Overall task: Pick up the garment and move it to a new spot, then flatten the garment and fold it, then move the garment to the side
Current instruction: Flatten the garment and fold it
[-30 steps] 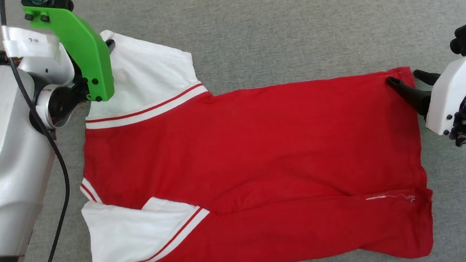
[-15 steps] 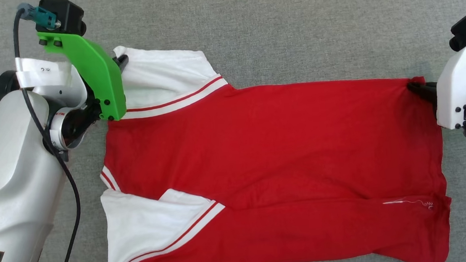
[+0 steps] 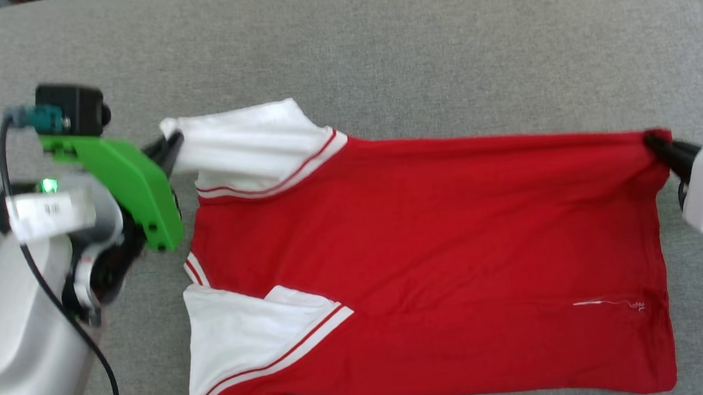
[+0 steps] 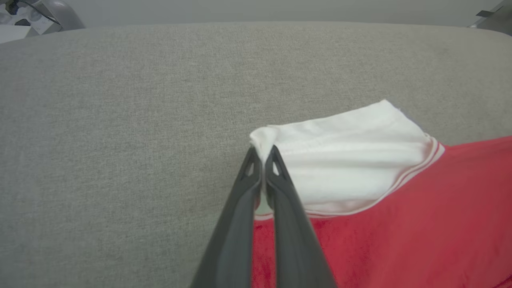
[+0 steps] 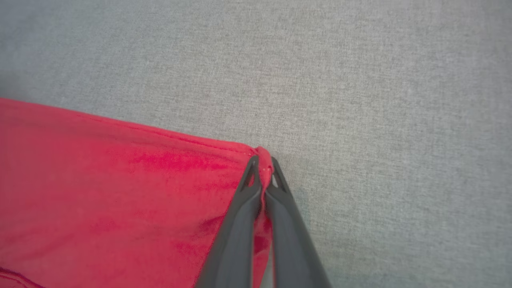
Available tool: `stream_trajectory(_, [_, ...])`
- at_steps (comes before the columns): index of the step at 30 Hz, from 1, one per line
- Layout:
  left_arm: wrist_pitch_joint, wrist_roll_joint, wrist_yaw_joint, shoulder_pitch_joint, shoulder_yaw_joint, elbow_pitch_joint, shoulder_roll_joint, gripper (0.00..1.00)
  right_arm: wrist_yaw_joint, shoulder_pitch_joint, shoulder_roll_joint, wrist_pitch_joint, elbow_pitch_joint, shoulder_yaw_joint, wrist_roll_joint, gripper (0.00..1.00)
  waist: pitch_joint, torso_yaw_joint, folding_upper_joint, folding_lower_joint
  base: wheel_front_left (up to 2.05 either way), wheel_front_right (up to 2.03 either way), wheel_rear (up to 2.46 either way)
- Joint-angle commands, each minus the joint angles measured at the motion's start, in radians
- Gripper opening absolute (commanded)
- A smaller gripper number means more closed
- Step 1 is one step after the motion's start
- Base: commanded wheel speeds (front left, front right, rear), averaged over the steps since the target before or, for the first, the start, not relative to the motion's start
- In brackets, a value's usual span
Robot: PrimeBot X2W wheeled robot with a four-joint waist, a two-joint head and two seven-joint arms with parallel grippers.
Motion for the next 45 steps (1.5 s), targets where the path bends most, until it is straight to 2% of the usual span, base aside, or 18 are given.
stream_trajectory(1, [-0.014, -0.015, 0.016, 0.059, 0.010, -0.023, 0.014, 0.00, -0.001, 0.047, 0.007, -0.018, -0.019, -0.018, -0.015, 0.00, -0.048, 0.019, 0.0000, 0.0000, 0.00, 0.00, 0.00])
stream_trajectory(8, [-0.068, -0.066, 0.079, 0.301, 0.054, -0.147, 0.038, 0.00, -0.001, 0.243, 0.066, -0.052, -0.102, -0.099, -0.070, 0.00, -0.086, 0.028, 0.0000, 0.0000, 0.00, 0.00, 0.00])
stream_trajectory(13, [-0.112, -0.094, 0.118, 0.460, 0.074, -0.202, 0.035, 0.00, -0.001, 0.370, 0.124, -0.062, -0.170, -0.162, -0.118, 0.00, -0.096, 0.027, 0.0000, 0.0000, 0.00, 0.00, 0.00])
stream_trajectory(20, [-0.160, -0.141, 0.140, 0.616, 0.078, -0.193, -0.007, 0.00, -0.001, 0.524, 0.212, -0.066, -0.230, -0.240, -0.164, 0.00, -0.113, 0.023, 0.0000, 0.0000, 0.00, 0.00, 0.00])
stream_trajectory(25, [-0.189, -0.157, 0.134, 0.662, 0.065, -0.152, -0.044, 0.00, -0.001, 0.595, 0.268, -0.069, -0.231, -0.277, -0.190, 0.00, -0.121, 0.023, 0.0000, 0.0000, 0.00, 0.00, 0.00])
stream_trajectory(26, [-0.193, -0.154, 0.131, 0.664, 0.060, -0.138, -0.049, 0.00, -0.001, 0.606, 0.280, -0.070, -0.226, -0.283, -0.197, 0.13, -0.124, 0.023, 0.0000, 0.0000, 0.00, 0.00, 0.00])
stream_trajectory(27, [-0.201, -0.155, 0.126, 0.662, 0.058, -0.130, -0.057, 0.04, -0.001, 0.612, 0.291, -0.072, -0.224, -0.284, -0.199, 0.46, -0.125, 0.024, 0.0000, 0.0000, 0.00, 0.00, 0.00])
stream_trajectory(28, [-0.215, -0.155, 0.122, 0.657, 0.059, -0.121, -0.067, 0.35, -0.001, 0.615, 0.305, -0.084, -0.223, -0.287, -0.199, 1.00, -0.127, 0.024, 0.0000, 0.0000, 0.00, 0.00, 0.00])
stream_trajectory(29, [-0.220, -0.152, 0.119, 0.653, 0.056, -0.112, -0.073, 0.73, -0.001, 0.616, 0.313, -0.093, -0.223, -0.287, -0.200, 1.00, -0.129, 0.024, 0.0000, 0.0000, 0.00, 0.00, 0.00])
stream_trajectory(30, [-0.225, -0.150, 0.114, 0.647, 0.051, -0.104, -0.079, 1.00, -0.001, 0.614, 0.320, -0.111, -0.228, -0.283, -0.200, 1.00, -0.134, 0.024, 0.0000, 0.0000, 0.00, 0.00, 0.00])
stream_trajectory(38, [-0.362, -0.078, 0.092, 0.611, 0.057, -0.116, -0.098, 1.00, -0.001, 0.602, 0.331, -0.231, -0.302, -0.291, -0.211, 1.00, -0.180, 0.006, 0.0000, 0.0000, 0.00, 0.00, 0.00])
stream_trajectory(43, [-0.471, -0.009, 0.096, 0.592, 0.063, -0.158, -0.103, 1.00, -0.001, 0.612, 0.322, -0.194, -0.342, -0.339, -0.217, 1.00, -0.199, 0.000, 0.0000, 0.0000, 0.00, 0.00, 0.00])
stream_trajectory(44, [-0.494, 0.012, 0.099, 0.584, 0.062, -0.166, -0.103, 1.00, -0.001, 0.613, 0.318, -0.173, -0.344, -0.357, -0.221, 1.00, -0.202, 0.000, 0.0000, 0.0000, 0.00, 0.00, 0.00])
stream_trajectory(45, [-0.555, 0.062, 0.112, 0.564, 0.061, -0.188, -0.109, 1.00, -0.001, 0.610, 0.302, -0.099, -0.341, -0.394, -0.222, 1.00, -0.206, 0.002, 0.0000, 0.0000, 0.00, 0.00, 0.00])
